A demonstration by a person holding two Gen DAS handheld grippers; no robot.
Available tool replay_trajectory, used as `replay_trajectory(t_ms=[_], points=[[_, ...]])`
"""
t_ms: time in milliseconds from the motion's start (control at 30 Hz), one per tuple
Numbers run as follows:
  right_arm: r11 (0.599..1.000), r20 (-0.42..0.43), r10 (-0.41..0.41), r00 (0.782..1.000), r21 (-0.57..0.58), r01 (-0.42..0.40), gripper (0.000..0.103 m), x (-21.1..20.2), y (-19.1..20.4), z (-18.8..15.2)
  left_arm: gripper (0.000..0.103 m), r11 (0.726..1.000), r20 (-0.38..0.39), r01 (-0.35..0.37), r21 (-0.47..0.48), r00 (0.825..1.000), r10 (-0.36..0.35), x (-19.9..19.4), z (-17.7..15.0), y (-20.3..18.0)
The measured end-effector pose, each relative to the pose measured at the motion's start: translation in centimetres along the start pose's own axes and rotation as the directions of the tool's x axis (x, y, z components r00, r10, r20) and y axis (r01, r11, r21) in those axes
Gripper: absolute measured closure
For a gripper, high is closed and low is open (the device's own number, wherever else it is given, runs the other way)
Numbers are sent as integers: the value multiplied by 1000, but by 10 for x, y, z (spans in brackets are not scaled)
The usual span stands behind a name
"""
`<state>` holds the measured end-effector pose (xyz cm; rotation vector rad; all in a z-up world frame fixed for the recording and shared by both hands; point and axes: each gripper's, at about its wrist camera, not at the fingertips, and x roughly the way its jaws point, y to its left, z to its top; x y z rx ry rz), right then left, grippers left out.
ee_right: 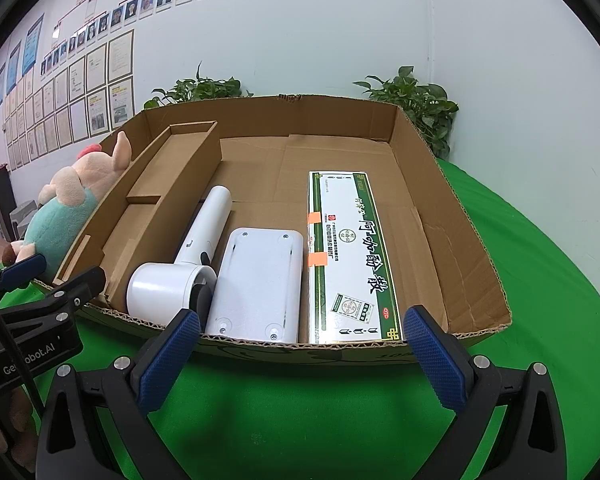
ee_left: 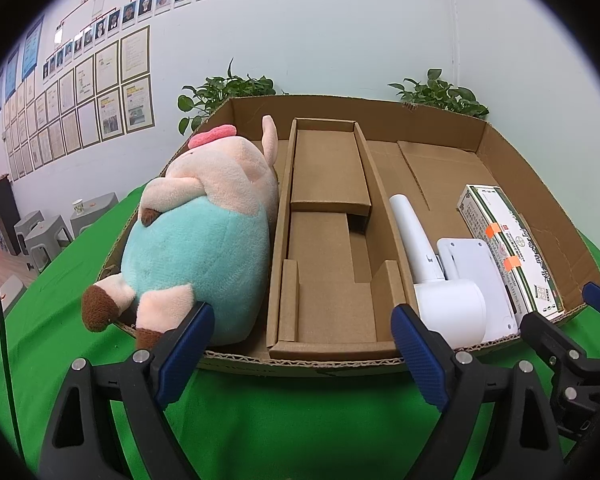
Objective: Organize objects
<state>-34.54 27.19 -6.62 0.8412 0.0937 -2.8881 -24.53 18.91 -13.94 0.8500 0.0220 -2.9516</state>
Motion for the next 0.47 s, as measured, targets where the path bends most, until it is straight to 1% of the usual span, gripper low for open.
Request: replay_trajectory(t_ms=[300,467], points=[[1000,-3,-11,1000,-5,11,0,-4,5,-2,13,1000,-2,-2,3,1000,2,-1,0,-1],[1000,-3,-10,1000,-5,10,0,-7,2,-3,13,1000,-2,-5,7,1000,5,-2,0,-2]])
